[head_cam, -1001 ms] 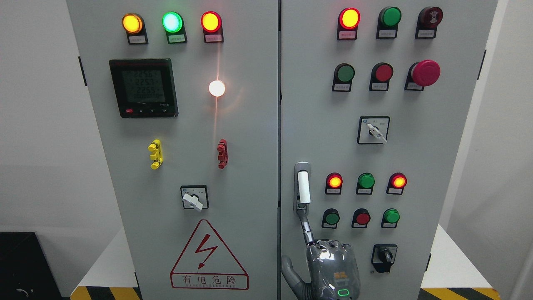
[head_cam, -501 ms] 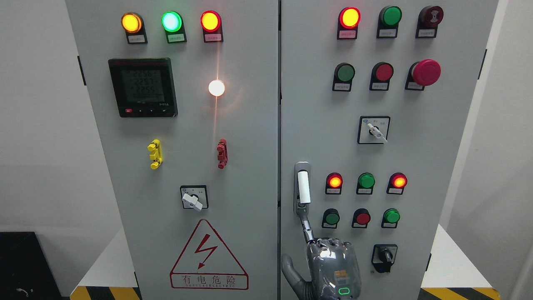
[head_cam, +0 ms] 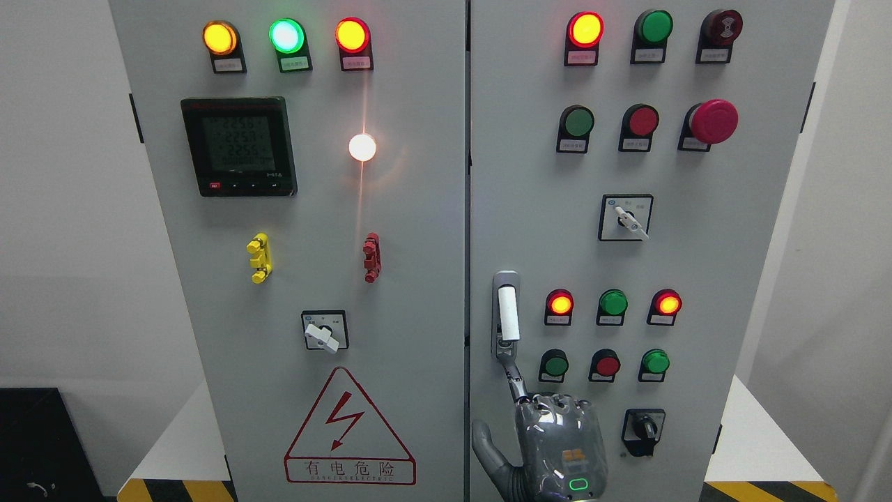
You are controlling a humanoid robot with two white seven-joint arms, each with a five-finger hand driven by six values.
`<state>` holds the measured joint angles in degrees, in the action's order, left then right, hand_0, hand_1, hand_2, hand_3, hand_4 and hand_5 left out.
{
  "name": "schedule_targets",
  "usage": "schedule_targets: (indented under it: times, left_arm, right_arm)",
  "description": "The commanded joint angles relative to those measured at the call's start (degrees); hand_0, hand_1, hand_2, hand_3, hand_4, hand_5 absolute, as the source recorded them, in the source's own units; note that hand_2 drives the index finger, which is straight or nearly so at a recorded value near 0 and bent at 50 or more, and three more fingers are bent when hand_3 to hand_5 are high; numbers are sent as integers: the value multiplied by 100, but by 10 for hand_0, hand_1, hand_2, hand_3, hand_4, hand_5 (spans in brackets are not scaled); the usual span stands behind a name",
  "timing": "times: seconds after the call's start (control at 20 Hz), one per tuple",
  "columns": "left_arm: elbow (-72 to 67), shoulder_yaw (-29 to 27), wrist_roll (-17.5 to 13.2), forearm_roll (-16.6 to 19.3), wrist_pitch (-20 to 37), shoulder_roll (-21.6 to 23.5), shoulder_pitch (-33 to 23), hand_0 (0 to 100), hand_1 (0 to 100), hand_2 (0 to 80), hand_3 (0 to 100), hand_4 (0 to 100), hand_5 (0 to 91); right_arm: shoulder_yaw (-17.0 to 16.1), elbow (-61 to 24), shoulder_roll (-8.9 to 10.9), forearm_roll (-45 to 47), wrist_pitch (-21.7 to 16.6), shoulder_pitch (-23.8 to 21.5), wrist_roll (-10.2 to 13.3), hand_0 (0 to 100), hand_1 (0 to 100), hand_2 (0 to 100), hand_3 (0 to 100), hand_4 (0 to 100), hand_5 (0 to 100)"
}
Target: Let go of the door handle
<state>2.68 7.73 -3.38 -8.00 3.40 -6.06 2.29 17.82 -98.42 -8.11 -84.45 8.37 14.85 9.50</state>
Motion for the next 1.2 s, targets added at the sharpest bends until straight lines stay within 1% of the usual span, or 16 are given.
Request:
schedule_targets:
  times: [0.0,0.2,0.6,0.8,1.05,1.15]
  left_arm:
    - [-4,0,-4,0,20,0,0,120,556,0,0,0,0]
    - [-4,0,-4,0,20,0,0,120,556,0,0,0,0]
    - [5,0,-4,0,20,0,0,120,556,0,0,0,0]
    - [5,0,-4,0,20,0,0,120,556,0,0,0,0]
    - [-4,0,-4,0,20,0,0,120,556,0,0,0,0]
    - [-4,0,-4,0,20,0,0,120,556,0,0,0,0]
  right_arm:
    - [2,-107,-6,-2,-2,0,8,491,301,316,1000,1000,1000]
    - [2,-151,2,-2,-11,0,8,492,301,319,1000,1000,1000]
    - [2,-221,2,16,-11,0,8,498,304,359,1000,1000,1000]
    - [2,-300,-6,25,-29,-8,-10,508,308,391,1000,1000,1000]
    - [-24,-449,-6,34,-55,-70,-19,573,308,461,1000,1000,1000]
    - [-41,-511,-6,34,-55,-79,-19,562,308,495,1000,1000,1000]
